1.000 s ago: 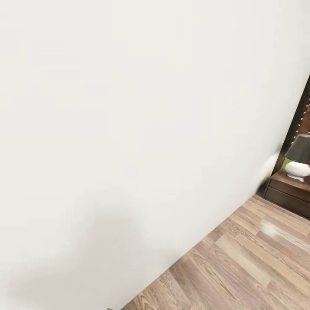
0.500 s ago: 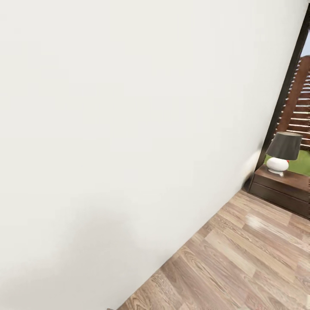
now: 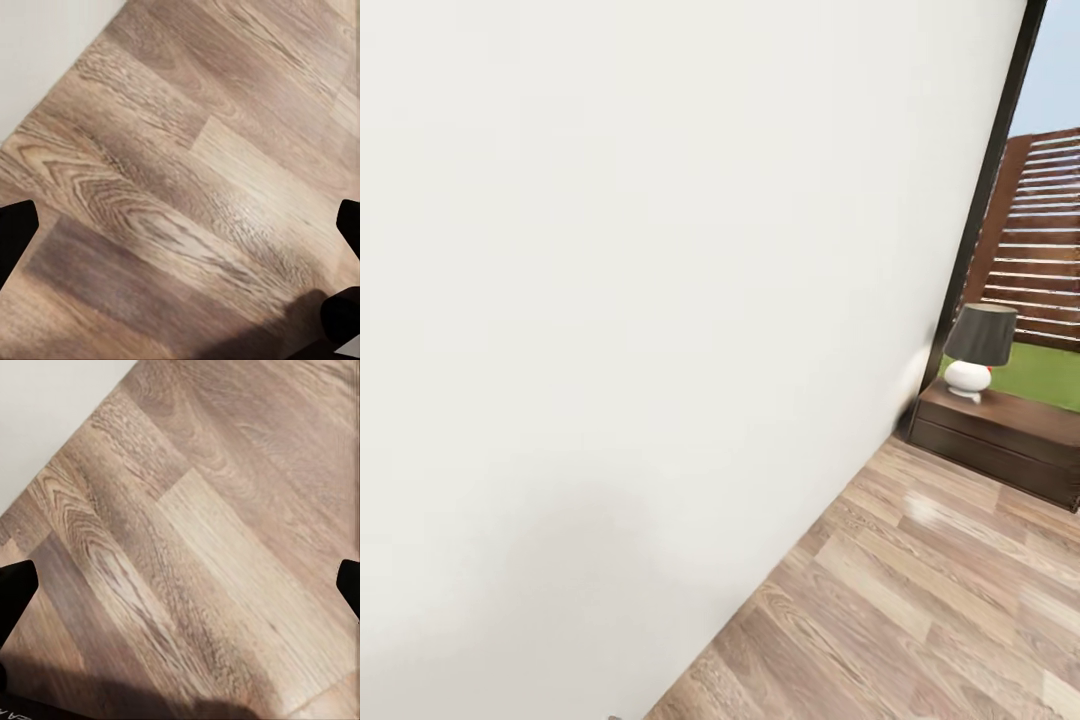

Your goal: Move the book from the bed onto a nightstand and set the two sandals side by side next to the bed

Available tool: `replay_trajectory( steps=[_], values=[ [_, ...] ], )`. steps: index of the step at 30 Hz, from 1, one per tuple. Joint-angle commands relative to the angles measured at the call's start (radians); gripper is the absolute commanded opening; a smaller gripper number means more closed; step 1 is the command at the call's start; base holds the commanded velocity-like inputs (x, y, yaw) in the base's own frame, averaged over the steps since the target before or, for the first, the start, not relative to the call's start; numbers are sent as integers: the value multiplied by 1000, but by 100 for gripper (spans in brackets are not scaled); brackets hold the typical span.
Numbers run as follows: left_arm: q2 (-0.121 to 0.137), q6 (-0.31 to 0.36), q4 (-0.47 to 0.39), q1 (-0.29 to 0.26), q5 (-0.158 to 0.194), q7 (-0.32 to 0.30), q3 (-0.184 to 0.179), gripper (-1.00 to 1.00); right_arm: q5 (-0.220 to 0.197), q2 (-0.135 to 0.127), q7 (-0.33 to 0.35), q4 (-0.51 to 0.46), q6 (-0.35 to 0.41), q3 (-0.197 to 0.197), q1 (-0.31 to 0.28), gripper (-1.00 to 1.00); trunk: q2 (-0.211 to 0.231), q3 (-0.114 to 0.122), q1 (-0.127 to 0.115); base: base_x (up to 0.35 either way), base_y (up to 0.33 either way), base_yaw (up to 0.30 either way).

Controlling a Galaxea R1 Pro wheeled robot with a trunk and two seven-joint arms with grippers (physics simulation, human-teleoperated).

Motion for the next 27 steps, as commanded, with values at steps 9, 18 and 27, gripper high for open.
replay_trajectory(
  steps=[9,18,27],
  values=[
    [0,-4,0,0,-10,-1,8,100,-6,0,5,3,-2,-4,-1,100,0,-1,0,15,0,-181],
    [0,-4,0,0,-10,-1,8,100,-6,0,5,3,-2,-4,-1,100,0,-1,0,1,0,-181],
    [0,-4,0,0,-10,-1,8,100,-6,0,5,3,-2,-4,-1,100,0,-1,0,0,0,-181]
  ],
)
